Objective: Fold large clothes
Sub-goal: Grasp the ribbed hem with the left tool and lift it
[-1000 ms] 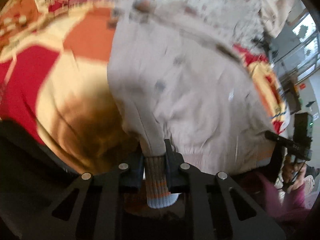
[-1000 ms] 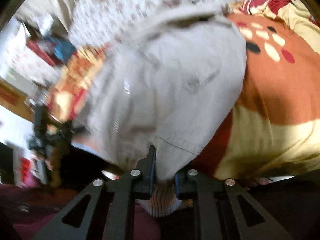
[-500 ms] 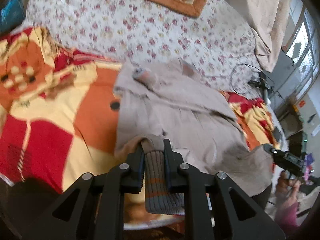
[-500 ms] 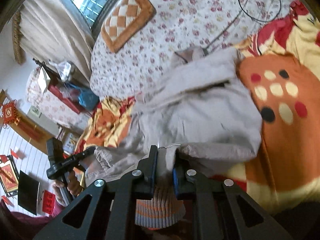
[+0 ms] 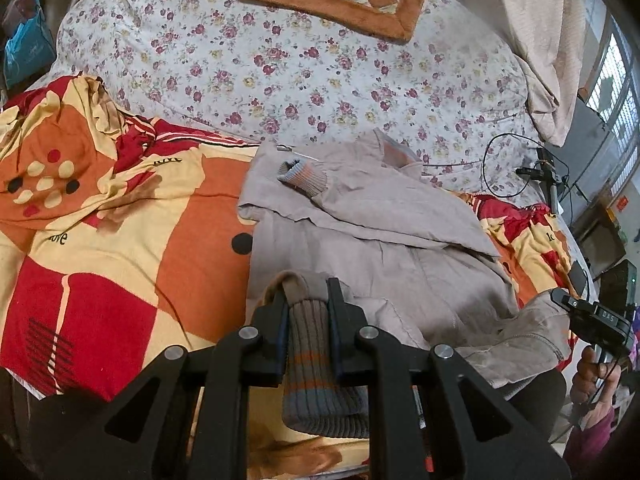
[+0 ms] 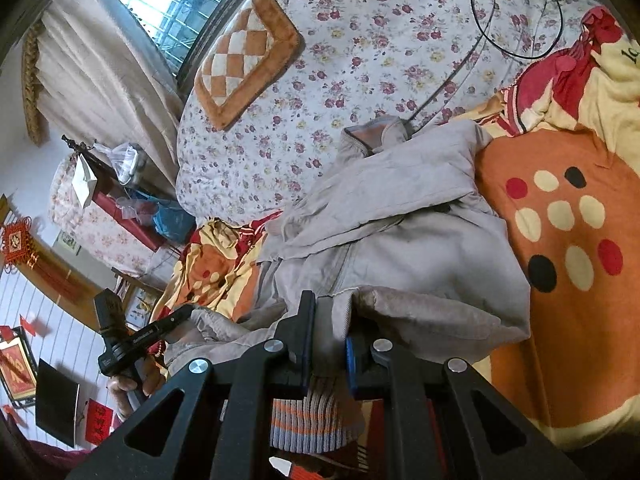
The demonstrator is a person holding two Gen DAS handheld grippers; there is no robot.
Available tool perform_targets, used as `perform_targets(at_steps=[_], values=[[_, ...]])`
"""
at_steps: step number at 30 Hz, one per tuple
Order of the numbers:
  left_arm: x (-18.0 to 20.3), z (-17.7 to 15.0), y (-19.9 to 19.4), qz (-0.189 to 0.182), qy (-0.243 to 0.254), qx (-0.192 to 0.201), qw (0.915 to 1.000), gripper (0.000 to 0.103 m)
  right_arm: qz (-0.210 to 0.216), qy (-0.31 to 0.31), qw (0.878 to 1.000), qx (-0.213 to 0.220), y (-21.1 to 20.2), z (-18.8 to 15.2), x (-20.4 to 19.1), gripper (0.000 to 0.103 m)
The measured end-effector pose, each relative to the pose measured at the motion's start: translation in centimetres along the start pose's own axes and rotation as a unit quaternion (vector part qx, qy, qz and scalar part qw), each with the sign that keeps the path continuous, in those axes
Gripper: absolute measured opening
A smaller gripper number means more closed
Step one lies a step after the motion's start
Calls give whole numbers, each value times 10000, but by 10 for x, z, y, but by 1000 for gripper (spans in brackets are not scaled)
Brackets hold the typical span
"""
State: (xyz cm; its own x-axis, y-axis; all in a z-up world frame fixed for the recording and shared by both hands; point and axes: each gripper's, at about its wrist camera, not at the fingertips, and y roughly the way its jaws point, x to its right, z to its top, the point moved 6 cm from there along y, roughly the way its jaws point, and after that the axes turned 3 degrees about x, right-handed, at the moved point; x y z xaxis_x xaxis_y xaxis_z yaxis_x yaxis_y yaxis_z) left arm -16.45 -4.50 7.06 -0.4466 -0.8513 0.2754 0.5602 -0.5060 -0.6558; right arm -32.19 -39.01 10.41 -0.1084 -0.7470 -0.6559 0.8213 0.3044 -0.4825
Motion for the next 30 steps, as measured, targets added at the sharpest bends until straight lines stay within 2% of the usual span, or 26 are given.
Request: perform_targets(at_steps=[8,15,18,24,30], values=[[2,17,5,3,-10,93,10000,14,-77,-18,9999,114,4,15,0,11],[9,59,24,1,-66,305,9995,14,-131,-50,9993,336,20,48,2,11],[14,81,35,111,43,433,9990,14,-107,48,9991,403,31,67,8,11],[16,123,78,347,107,432,9984,14,-361,58,9981,493,57,113,22,11],[14,152,141,560,65,201,9982,14,-689,69,9968,402,96,150,47,11]])
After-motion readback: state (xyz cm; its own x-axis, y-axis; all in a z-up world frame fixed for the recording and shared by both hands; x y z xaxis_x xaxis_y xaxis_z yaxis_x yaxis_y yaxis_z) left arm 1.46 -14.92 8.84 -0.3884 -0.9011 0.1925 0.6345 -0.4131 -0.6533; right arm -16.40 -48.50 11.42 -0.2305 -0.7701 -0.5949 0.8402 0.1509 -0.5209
